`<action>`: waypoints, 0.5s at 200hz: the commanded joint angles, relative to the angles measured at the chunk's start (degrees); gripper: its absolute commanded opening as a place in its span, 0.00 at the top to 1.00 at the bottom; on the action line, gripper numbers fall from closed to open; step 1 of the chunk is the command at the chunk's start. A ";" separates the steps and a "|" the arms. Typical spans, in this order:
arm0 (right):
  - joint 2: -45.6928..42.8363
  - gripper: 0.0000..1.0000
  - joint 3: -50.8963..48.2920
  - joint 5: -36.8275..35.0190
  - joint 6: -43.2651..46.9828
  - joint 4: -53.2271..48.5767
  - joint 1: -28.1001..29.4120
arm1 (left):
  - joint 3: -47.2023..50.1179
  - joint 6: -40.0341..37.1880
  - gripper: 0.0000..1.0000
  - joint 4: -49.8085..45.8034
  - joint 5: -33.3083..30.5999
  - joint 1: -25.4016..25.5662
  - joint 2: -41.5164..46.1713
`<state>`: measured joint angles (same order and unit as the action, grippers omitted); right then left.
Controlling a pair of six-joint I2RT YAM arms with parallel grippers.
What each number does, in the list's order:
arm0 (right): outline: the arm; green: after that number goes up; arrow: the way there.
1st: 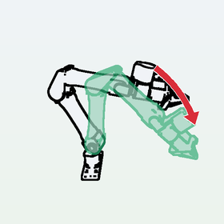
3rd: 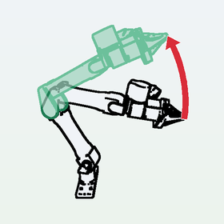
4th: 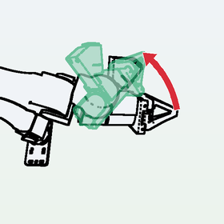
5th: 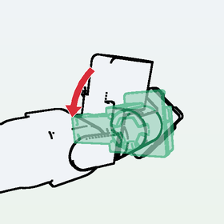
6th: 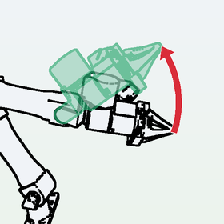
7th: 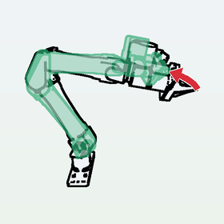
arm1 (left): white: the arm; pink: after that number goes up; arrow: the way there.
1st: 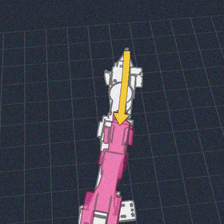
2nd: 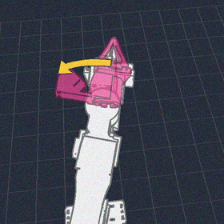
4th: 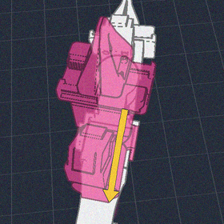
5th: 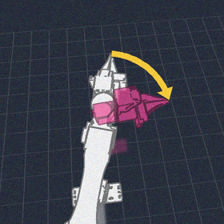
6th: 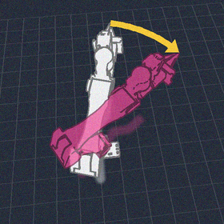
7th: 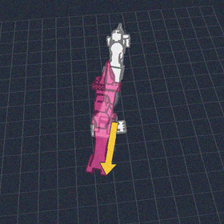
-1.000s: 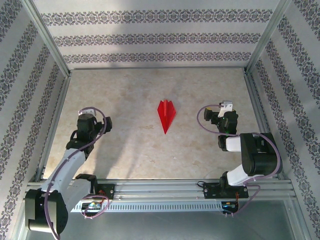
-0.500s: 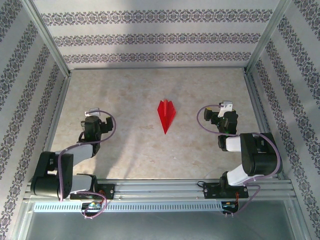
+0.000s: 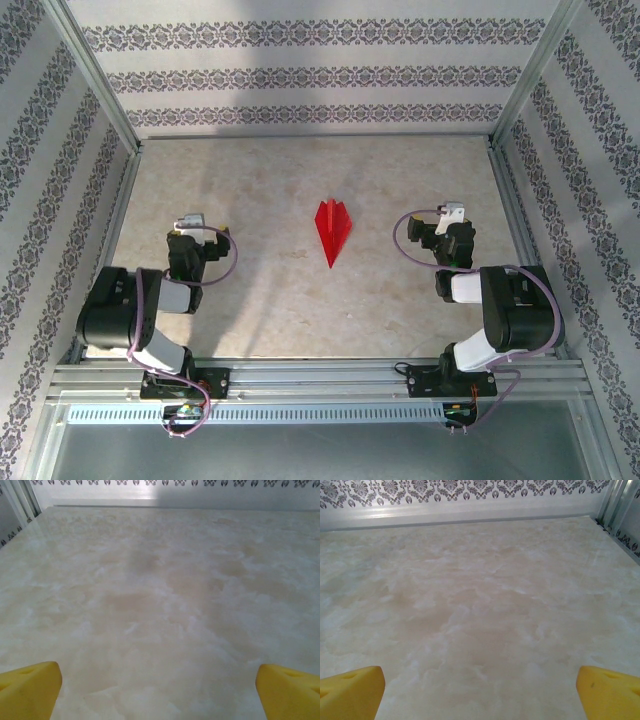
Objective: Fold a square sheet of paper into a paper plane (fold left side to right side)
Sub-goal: Reset both arms
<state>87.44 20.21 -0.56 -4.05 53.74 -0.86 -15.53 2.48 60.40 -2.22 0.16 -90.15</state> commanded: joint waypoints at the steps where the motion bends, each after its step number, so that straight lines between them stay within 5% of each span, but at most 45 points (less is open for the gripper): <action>1: -0.16 0.02 1.06 -0.38 1.15 0.49 0.58 | 3.02 -0.62 0.00 13.86 2.32 -1.13 -2.20; 33: -0.16 0.02 1.15 -0.49 1.15 0.42 0.69 | 3.04 0.13 0.00 14.18 1.73 -1.61 -2.33; 68: -0.15 0.02 1.11 -0.46 1.15 0.41 0.69 | -6.26 -0.42 0.00 -5.60 4.51 -2.30 -0.83; 100: -0.15 0.02 1.15 -0.54 1.24 0.45 0.63 | -5.84 -0.63 0.00 -4.43 5.04 -2.20 -1.08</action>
<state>87.44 20.23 -0.58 -4.03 53.56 -0.86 -21.34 2.52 60.16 0.95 -1.58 -91.90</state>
